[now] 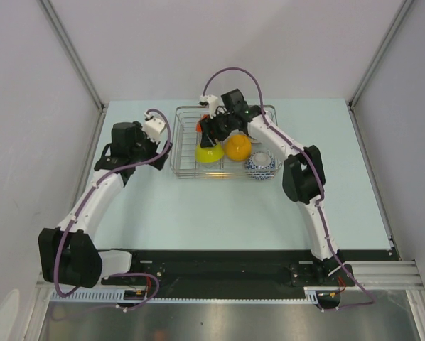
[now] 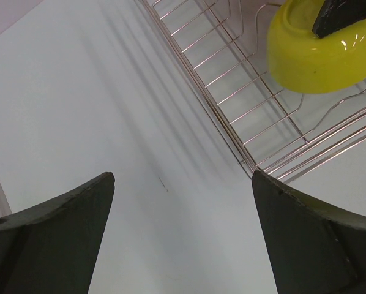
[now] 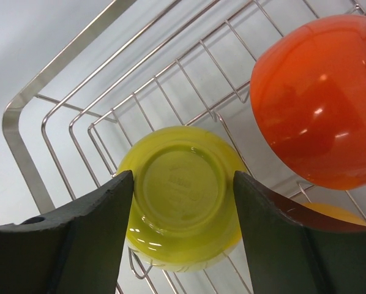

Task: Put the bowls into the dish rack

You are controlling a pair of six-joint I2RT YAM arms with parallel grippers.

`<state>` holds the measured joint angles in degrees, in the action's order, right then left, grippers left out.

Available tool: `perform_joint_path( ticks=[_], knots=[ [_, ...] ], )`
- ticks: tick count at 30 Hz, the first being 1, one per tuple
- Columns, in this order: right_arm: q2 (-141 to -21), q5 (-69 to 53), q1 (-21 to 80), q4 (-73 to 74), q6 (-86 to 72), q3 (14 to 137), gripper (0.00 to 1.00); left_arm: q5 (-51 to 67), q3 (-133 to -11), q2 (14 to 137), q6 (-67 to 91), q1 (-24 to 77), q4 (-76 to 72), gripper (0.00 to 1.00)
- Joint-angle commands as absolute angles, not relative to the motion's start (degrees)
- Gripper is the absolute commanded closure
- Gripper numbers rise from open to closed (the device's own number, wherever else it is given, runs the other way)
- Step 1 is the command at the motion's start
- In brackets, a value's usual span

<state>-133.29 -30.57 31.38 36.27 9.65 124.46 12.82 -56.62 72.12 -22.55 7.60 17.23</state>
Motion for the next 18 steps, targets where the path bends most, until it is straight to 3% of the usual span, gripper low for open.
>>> perform_joint_path(
  ticks=[1,7,18],
  knots=[
    [-130.43,-31.11,31.11,34.54,9.32,121.64,0.34,14.41,-56.07,69.79,-23.29,7.73,15.82,0.00],
    [-129.03,-30.94,30.59,34.45,9.49,120.41,0.44,14.41,-55.37,69.08,-23.20,7.73,15.73,0.00],
    [-124.54,-31.46,28.66,33.84,9.32,117.07,0.47,14.85,-54.76,69.17,-22.85,7.65,15.47,0.00]
  ],
)
